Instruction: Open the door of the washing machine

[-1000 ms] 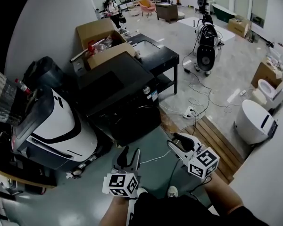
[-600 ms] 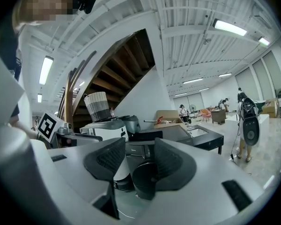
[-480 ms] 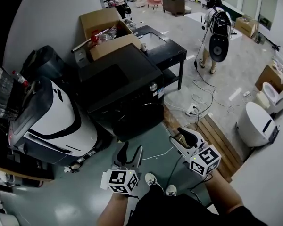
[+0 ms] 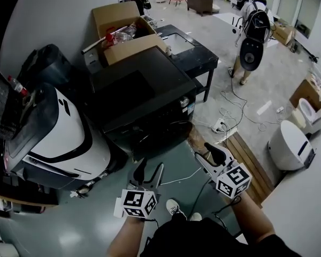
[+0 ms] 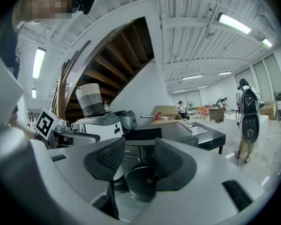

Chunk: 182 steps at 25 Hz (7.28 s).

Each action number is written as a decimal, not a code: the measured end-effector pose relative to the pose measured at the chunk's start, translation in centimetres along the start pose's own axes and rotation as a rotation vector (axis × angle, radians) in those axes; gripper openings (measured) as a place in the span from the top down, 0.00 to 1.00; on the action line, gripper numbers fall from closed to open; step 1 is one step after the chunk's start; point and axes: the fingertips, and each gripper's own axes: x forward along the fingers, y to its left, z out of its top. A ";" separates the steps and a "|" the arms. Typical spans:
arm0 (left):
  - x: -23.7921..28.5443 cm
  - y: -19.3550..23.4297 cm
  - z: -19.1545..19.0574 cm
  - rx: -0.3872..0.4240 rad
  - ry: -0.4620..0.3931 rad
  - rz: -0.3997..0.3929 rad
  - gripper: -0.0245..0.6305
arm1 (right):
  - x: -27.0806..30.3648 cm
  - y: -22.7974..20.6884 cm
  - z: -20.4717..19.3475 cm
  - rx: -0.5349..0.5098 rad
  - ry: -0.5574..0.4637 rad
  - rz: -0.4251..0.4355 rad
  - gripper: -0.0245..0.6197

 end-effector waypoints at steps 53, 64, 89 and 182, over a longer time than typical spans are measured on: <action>21.3 3.8 -10.0 -0.194 0.116 0.352 0.58 | 22.5 -20.5 -15.5 -0.147 0.399 0.431 0.64; 26.0 5.7 -13.6 -0.184 0.154 0.367 0.58 | 26.4 -23.5 -23.2 -0.220 0.491 0.473 0.64; 26.9 8.1 -20.1 -0.264 0.214 0.377 0.58 | 31.0 -23.1 -32.4 -0.325 0.655 0.495 0.69; -15.0 15.7 -35.0 -0.583 0.260 0.762 0.55 | 18.9 24.5 -31.4 -0.058 0.553 0.800 0.74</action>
